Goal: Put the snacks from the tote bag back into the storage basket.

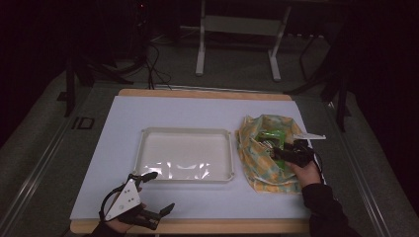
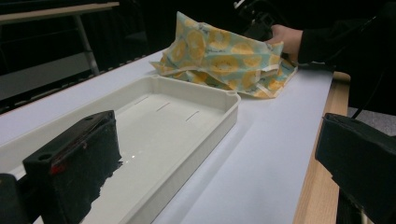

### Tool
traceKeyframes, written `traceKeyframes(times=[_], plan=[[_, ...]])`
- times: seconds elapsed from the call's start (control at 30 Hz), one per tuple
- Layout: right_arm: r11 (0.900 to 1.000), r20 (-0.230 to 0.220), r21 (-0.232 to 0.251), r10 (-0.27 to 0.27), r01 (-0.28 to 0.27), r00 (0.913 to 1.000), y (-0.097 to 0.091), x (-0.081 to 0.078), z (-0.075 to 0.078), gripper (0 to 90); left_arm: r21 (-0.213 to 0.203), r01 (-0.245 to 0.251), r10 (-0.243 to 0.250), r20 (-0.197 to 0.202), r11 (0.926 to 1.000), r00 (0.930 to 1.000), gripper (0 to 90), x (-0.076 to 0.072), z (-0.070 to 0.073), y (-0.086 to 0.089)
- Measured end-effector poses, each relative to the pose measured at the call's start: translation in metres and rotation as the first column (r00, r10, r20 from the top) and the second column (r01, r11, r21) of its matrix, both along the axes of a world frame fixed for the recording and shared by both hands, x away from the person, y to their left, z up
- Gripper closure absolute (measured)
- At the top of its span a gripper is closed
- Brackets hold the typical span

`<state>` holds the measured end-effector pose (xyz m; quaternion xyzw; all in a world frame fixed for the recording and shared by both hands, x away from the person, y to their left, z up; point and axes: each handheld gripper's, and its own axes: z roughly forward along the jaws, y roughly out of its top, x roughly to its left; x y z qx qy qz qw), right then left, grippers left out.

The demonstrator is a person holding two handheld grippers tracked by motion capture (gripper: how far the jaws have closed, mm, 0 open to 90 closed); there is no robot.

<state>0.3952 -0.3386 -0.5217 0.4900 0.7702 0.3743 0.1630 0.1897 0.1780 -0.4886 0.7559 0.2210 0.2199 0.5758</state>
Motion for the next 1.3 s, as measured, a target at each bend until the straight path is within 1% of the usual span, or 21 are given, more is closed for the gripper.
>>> traceKeyframes(times=[0.07,0.13,0.23,0.3,0.33,0.43,0.47,0.57,0.6,0.67,0.7,0.73,0.8,0.87,0.9,0.97,1.03,1.13,1.17,1.2,1.3], plan=[[0.9998,-0.039,-0.003,0.019,-0.019,0.9991,0.001,0.003,-0.003,46.9,0.001,0.001,-0.001,-0.002,1.0000,1.0000,0.4,0.000,0.000,0.000],[0.9994,-0.084,0.019,0.030,-0.028,0.9960,-0.001,0.007,-0.003,48.9,0.003,0.004,-0.004,-0.001,1.0000,1.0000,0.4,0.000,0.000,0.000],[0.9990,-0.120,0.025,0.039,-0.036,0.9920,-0.001,0.010,-0.002,52.1,0.002,0.005,-0.005,0.000,1.0000,1.0000,0.4,0.000,0.000,0.000],[0.9987,-0.122,0.009,0.051,-0.051,0.9912,0.001,0.010,-0.001,57.0,0.001,0.005,-0.005,0.000,1.0000,1.0000,0.4,0.000,0.000,0.000],[0.9987,-0.124,-0.001,0.051,-0.052,0.9910,0.002,0.009,0.000,58.4,0.002,0.006,-0.006,-0.001,1.0000,1.0000,0.4,0.000,0.000,0.000],[0.9976,-0.123,-0.034,0.056,-0.060,0.9909,0.006,0.008,0.002,66.8,0.005,0.008,-0.008,0.000,1.0000,1.0000,0.3,0.000,0.000,-0.001],[0.9971,-0.120,-0.046,0.056,-0.061,0.9912,0.007,0.007,0.003,69.9,0.005,0.009,-0.009,0.000,0.9999,1.0000,0.4,0.000,0.000,-0.001],[0.9894,-0.094,-0.129,0.054,-0.066,0.9941,0.015,0.004,0.007,81.1,0.004,0.008,-0.008,0.001,1.0000,1.0000,0.4,0.000,0.000,-0.001],[0.9862,-0.083,-0.151,0.056,-0.068,0.9950,0.017,0.003,0.007,82.5,0.004,0.008,-0.008,0.000,1.0000,1.0000,0.4,0.000,0.000,-0.001],[0.9840,-0.070,-0.168,0.047,-0.058,0.9964,0.020,0.001,0.008,85.6,0.004,0.008,-0.008,0.000,1.0000,1.0000,0.4,0.000,0.000,-0.001],[0.9810,-0.061,-0.185,0.049,-0.060,0.9969,0.021,0.000,0.008,86.1,0.004,0.008,-0.008,0.000,1.0000,1.0000,0.4,0.000,0.000,-0.001],[0.9810,-0.061,-0.185,0.049,-0.060,0.9969,0.021,0.000,0.008,86.1,0.003,0.008,-0.008,0.001,1.0000,1.0000,0.4,0.000,0.000,-0.001],[0.9807,-0.042,-0.189,0.043,-0.050,0.9982,0.023,-0.001,0.008,87.2,0.003,0.007,-0.007,0.000,1.0000,1.0000,0.4,0.000,0.000,0.000],[0.9828,-0.033,-0.180,0.034,-0.040,0.9989,0.023,-0.002,0.009,87.8,0.001,0.006,-0.006,-0.001,1.0000,1.0000,0.4,0.000,0.000,0.000],[0.9805,-0.024,-0.192,0.036,-0.040,0.9991,0.024,-0.003,0.010,88.2,0.000,0.006,-0.006,0.000,1.0000,1.0000,0.4,0.000,0.000,0.000],[0.9803,-0.027,-0.193,0.034,-0.039,0.9990,0.025,-0.003,0.012,88.3,-0.003,0.005,-0.005,0.001,1.0000,1.0000,0.4,0.000,0.000,0.000],[0.9830,-0.027,-0.179,0.034,-0.038,0.9991,0.024,-0.003,0.014,88.5,-0.003,0.004,-0.004,0.001,1.0000,1.0000,0.4,0.000,0.000,0.000],[0.9874,-0.011,-0.153,0.039,-0.040,0.9992,0.021,-0.006,0.019,88.5,-0.004,0.004,-0.004,0.001,1.0000,1.0000,0.4,0.001,0.000,0.000],[0.9874,-0.011,-0.153,0.039,-0.040,0.9992,0.021,-0.006,0.019,88.5,-0.004,0.004,-0.004,0.001,1.0000,1.0000,0.4,0.001,0.000,0.000],[0.9896,0.013,-0.140,0.033,-0.031,0.9994,0.020,-0.009,0.023,88.5,-0.005,0.004,-0.004,0.001,1.0000,1.0000,0.4,0.001,0.000,0.000],[0.9893,0.021,-0.141,0.040,-0.037,0.9990,0.020,-0.011,0.027,88.6,-0.006,0.004,-0.004,0.001,1.0000,1.0000,0.4,0.001,0.000,0.000]])
